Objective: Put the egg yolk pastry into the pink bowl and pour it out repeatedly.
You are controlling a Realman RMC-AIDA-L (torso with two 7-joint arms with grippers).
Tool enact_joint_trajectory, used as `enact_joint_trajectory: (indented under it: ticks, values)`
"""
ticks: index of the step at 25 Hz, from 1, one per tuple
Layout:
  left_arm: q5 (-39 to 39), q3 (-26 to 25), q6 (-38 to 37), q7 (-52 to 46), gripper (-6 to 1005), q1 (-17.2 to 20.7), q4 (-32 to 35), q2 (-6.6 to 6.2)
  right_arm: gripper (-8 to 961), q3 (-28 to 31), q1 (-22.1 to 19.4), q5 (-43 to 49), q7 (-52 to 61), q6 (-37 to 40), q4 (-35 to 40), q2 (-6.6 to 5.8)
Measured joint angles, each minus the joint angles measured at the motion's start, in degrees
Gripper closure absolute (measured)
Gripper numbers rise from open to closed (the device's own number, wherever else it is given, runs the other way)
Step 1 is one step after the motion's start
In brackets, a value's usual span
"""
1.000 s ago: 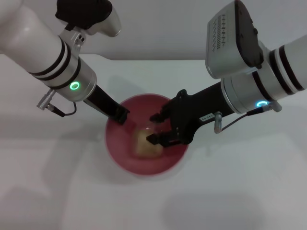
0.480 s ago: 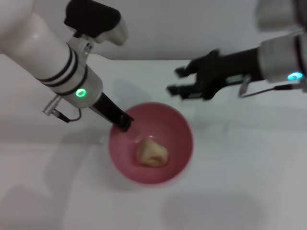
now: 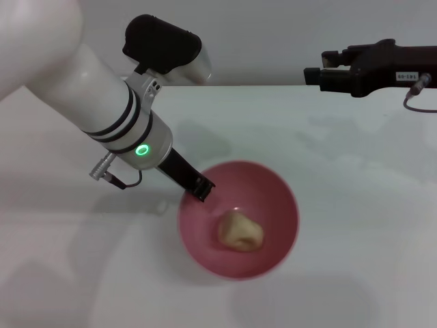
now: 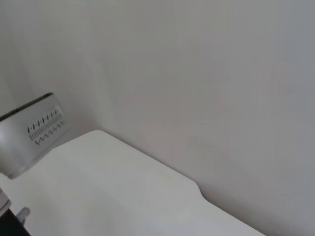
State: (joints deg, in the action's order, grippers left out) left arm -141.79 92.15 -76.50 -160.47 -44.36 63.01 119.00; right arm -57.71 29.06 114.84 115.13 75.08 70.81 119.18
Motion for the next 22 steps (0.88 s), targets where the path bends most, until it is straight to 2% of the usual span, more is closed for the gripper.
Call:
enact_joint_trajectory:
  ticks: [8, 13, 17, 20, 22]
  values:
    - [0.01, 0.25, 2.18, 0.17, 980, -0.35, -2.7, 0.0, 473, 0.19, -0.25, -0.73, -0.09, -0.55, -0.73, -0.16]
    - [-0.42, -0.35, 2.03, 0.18, 786, -0.3, -1.96, -0.41, 473, 0.24, -0.01, -0.76, -0.18, -0.63, -0.73, -0.24]
    - [-0.7, -2.66, 2.03, 0.18, 626, -0.16, -0.33, -0.72, 473, 0.28, 0.03, -0.76, -0.2, -0.64, -0.73, -0.26]
    - [-0.84, -6.88, 2.54, 0.7, 497, 0.5, 1.13, -0.94, 473, 0.29, -0.15, -0.76, -0.22, -0.76, -0.8, -0.26]
    - [-0.19, -11.57, 4.44, 2.21, 399, 2.11, 2.67, -1.0, 473, 0.26, -0.23, -0.79, -0.23, -1.31, -1.52, -0.24]
